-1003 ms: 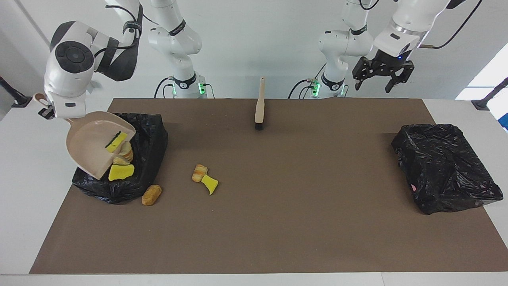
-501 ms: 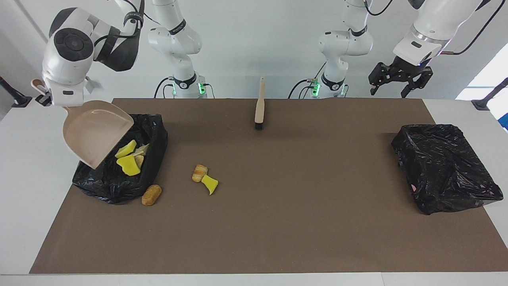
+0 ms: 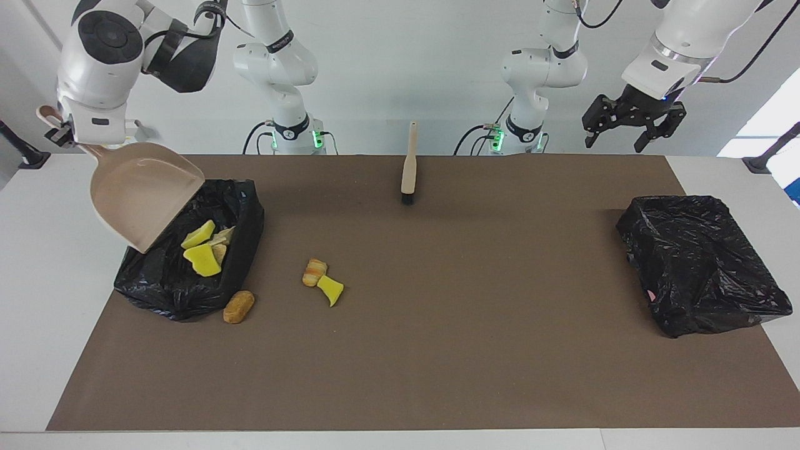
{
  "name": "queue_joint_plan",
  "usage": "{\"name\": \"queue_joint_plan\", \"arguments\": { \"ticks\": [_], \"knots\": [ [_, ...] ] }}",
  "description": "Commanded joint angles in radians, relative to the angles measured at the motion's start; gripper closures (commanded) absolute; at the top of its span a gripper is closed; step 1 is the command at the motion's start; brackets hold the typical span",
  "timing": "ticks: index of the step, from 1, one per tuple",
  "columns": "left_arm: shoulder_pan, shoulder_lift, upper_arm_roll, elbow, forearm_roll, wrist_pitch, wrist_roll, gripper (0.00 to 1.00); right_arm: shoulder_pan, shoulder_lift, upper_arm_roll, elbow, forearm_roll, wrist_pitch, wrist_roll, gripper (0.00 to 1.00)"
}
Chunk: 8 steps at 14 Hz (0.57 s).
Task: Sweep and dump trash in bin
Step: 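Lift the emptied dustpan away from the bag with the right gripper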
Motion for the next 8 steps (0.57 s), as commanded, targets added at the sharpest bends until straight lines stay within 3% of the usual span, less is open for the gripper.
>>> {"name": "queue_joint_plan", "arguments": {
  "ticks": [1, 6, 8],
  "knots": [
    [0.003, -0.042, -0.001, -0.054, 0.019, 0.009, 0.014, 0.0, 0.017, -0.001, 0.004, 0.009, 0.119, -0.033, 0.137, 1.0],
    [0.01, -0.045, -0.003, -0.065, 0.018, 0.041, 0.014, 0.0, 0.028, -0.006, 0.009, 0.003, 0.327, -0.041, 0.427, 1.0],
    [0.012, -0.043, -0.003, -0.065, 0.018, 0.056, 0.015, 0.0, 0.039, -0.01, 0.048, -0.002, 0.365, -0.043, 0.561, 1.0]
  ]
}}
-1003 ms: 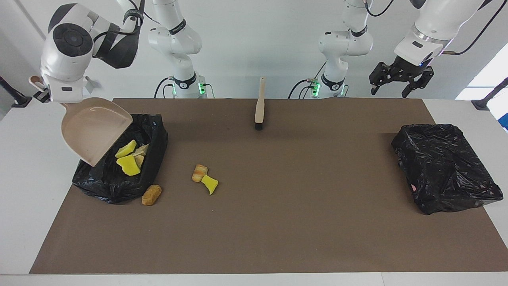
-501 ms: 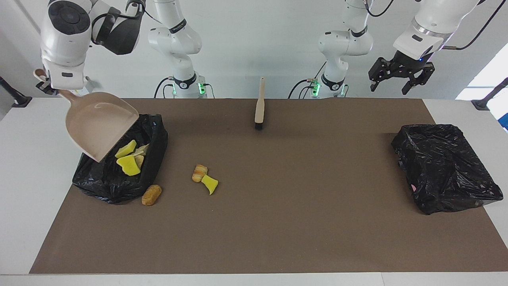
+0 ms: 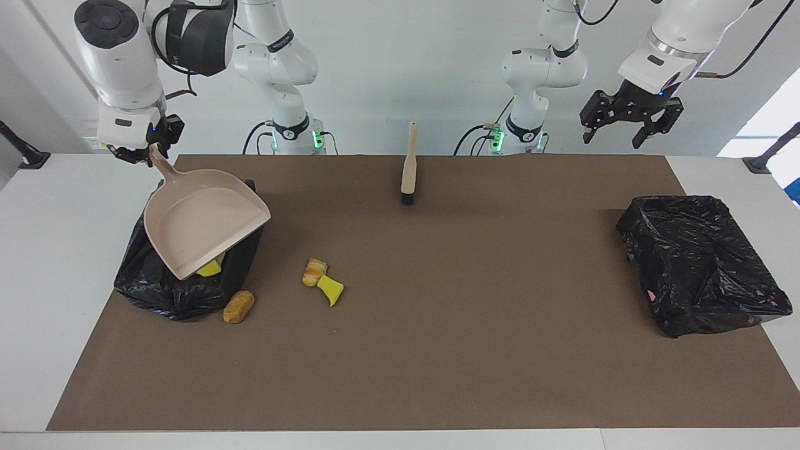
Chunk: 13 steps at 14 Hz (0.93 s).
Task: Sweep and dump trash in bin
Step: 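Lift the emptied dustpan away from the bag with the right gripper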
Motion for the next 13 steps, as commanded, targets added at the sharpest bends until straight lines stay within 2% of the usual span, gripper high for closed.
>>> {"name": "queue_joint_plan", "arguments": {
  "ticks": [1, 3, 8, 13],
  "knots": [
    [0.01, -0.03, -0.005, -0.041, 0.016, 0.04, 0.015, 0.0, 0.02, -0.006, 0.042, -0.001, 0.077, -0.017, 0.219, 1.0],
    [0.01, -0.03, -0.005, -0.041, 0.016, 0.04, 0.015, 0.0, 0.06, 0.019, 0.043, -0.001, 0.163, -0.005, 0.407, 1.0],
    [0.008, -0.03, -0.005, -0.041, 0.016, 0.04, 0.015, 0.0, 0.21, 0.088, 0.043, 0.004, 0.267, 0.106, 0.72, 1.0],
    [0.008, -0.03, -0.005, -0.041, 0.015, 0.048, 0.014, 0.0, 0.405, 0.197, 0.043, 0.01, 0.363, 0.277, 1.077, 1.0]
  ]
}}
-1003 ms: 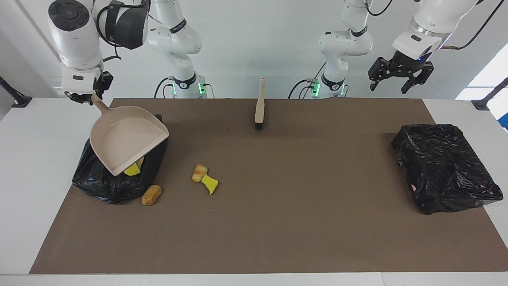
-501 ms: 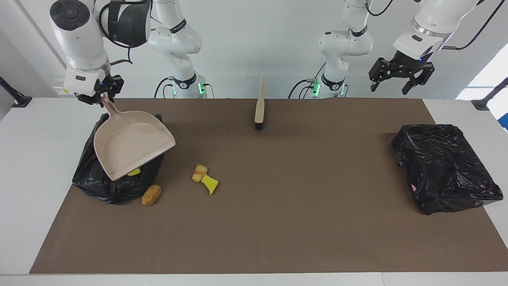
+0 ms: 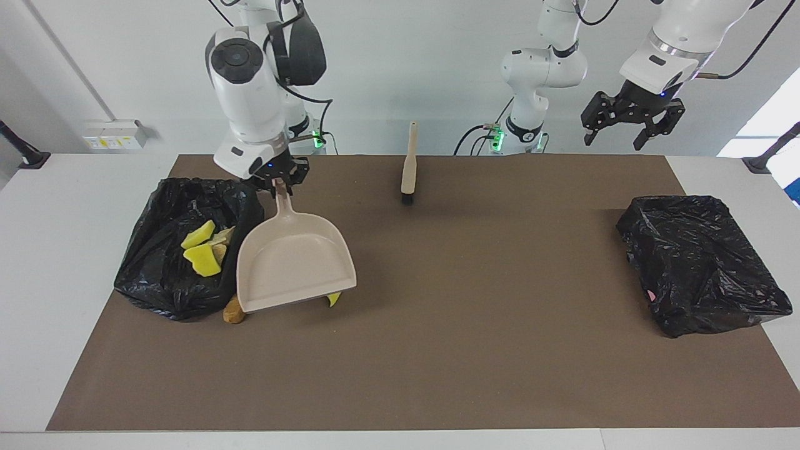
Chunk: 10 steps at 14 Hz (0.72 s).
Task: Sweep and dump trash in bin
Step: 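Lower the dustpan onto the mat center with the right gripper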
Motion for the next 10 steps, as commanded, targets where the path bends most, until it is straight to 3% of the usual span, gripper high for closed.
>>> {"name": "queue_joint_plan", "arguments": {
  "ticks": [1, 6, 10],
  "knots": [
    [0.008, -0.029, -0.005, -0.037, 0.015, 0.03, 0.007, 0.0, 0.08, 0.067, -0.006, 0.023, 0.065, 0.094, 0.162, 1.0],
    [-0.001, -0.026, -0.005, -0.036, 0.012, 0.058, -0.002, 0.0, 0.213, 0.263, -0.006, 0.2, 0.051, 0.155, 0.396, 1.0],
    [-0.001, -0.025, -0.005, -0.036, 0.012, 0.064, -0.002, 0.0, 0.282, 0.403, -0.012, 0.263, 0.038, 0.29, 0.499, 1.0]
  ]
}}
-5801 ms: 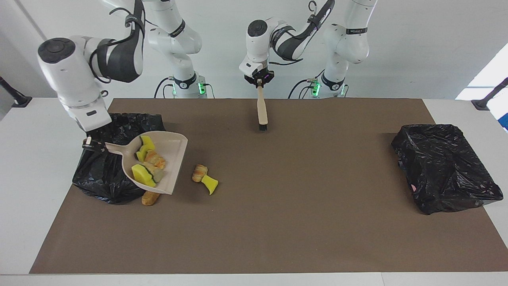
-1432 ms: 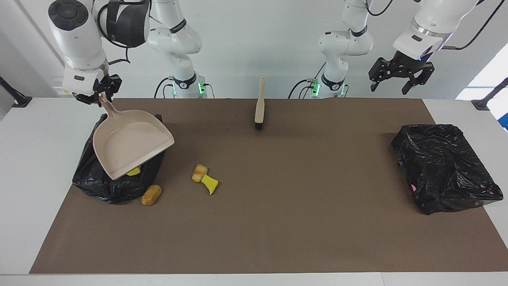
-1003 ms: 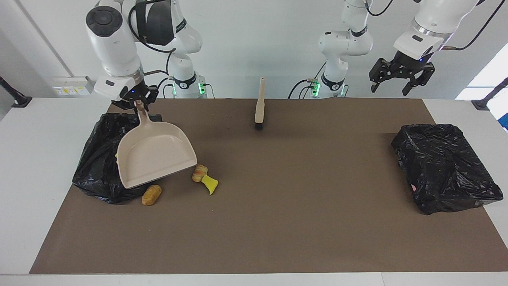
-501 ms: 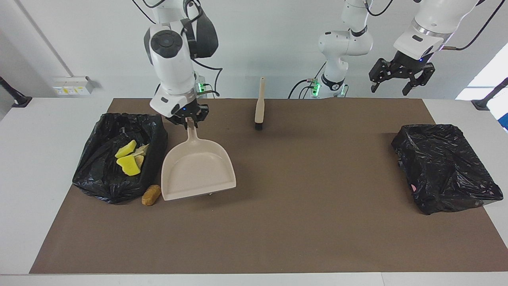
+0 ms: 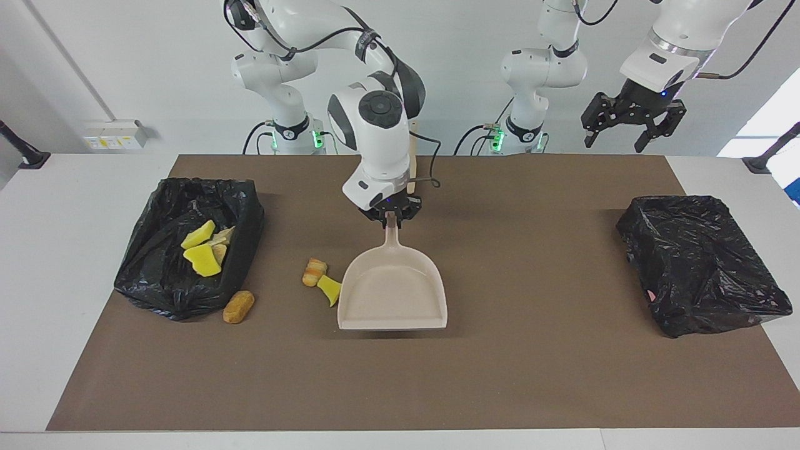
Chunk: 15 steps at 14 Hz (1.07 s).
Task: Sweep and dump trash in bin
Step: 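Lower the dustpan onto the mat center with the right gripper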
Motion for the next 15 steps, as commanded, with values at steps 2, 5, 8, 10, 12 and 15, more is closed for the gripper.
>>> {"name": "queue_joint_plan", "arguments": {
  "ticks": [2, 5, 8, 10, 12, 15],
  "knots": [
    [-0.001, -0.024, -0.002, -0.034, 0.012, 0.025, -0.002, 0.0, 0.031, 0.138, -0.009, 0.119, 0.005, 0.06, 0.07, 1.0],
    [-0.001, -0.026, -0.003, -0.034, 0.012, 0.028, -0.002, 0.0, 0.038, 0.163, -0.008, 0.122, 0.001, 0.093, 0.091, 1.0],
    [-0.002, -0.026, -0.002, -0.036, 0.01, 0.033, -0.002, 0.0, 0.042, 0.157, -0.008, 0.121, -0.04, 0.085, 0.086, 0.0],
    [-0.002, -0.026, -0.003, -0.036, 0.01, 0.033, 0.001, 0.0, 0.044, 0.145, -0.004, 0.119, -0.068, 0.079, 0.081, 0.0],
    [-0.002, -0.026, -0.003, -0.037, 0.01, 0.037, 0.006, 0.0, 0.033, 0.101, -0.003, 0.11, -0.052, 0.067, 0.074, 0.0],
    [-0.004, -0.024, -0.003, -0.037, 0.01, 0.06, 0.015, 0.0, 0.015, 0.003, -0.003, 0.058, -0.044, -0.015, 0.072, 0.0]
  ]
}}
